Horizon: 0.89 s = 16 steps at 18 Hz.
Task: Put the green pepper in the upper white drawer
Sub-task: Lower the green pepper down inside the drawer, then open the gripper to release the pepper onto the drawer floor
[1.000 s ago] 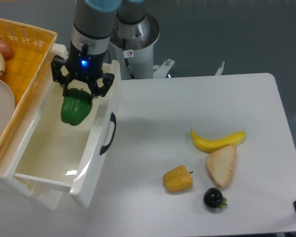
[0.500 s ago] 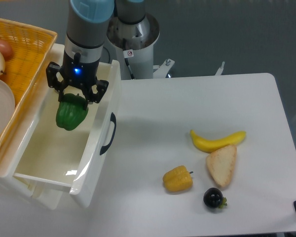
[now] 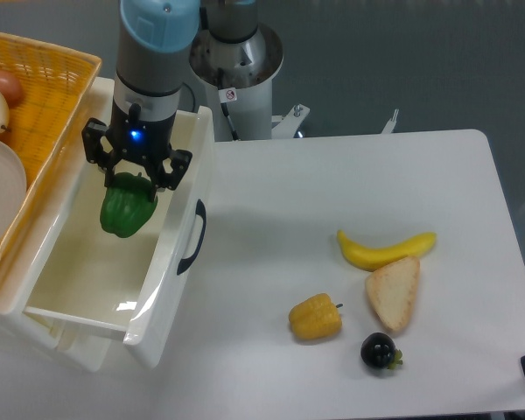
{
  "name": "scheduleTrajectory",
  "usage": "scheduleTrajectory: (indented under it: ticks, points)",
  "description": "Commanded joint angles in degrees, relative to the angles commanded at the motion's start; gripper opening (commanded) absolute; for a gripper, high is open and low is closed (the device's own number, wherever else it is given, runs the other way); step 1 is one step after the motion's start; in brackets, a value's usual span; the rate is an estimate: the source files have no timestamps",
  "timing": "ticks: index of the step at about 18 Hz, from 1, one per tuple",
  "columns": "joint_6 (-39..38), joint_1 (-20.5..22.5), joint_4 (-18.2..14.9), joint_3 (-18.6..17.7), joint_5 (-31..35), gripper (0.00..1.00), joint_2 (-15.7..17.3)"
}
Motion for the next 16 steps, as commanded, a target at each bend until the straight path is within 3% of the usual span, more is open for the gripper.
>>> scheduleTrajectory:
  ticks: [7, 10, 16]
  points:
    - [0.1, -0.2, 0.0, -0.1, 0.0, 0.58, -0.7]
    - [0.7, -1.3, 0.0, -0.1, 2.4, 0.71, -1.2]
    - [0.8, -1.8, 0.0, 0.0, 3.6, 0.79, -1.9]
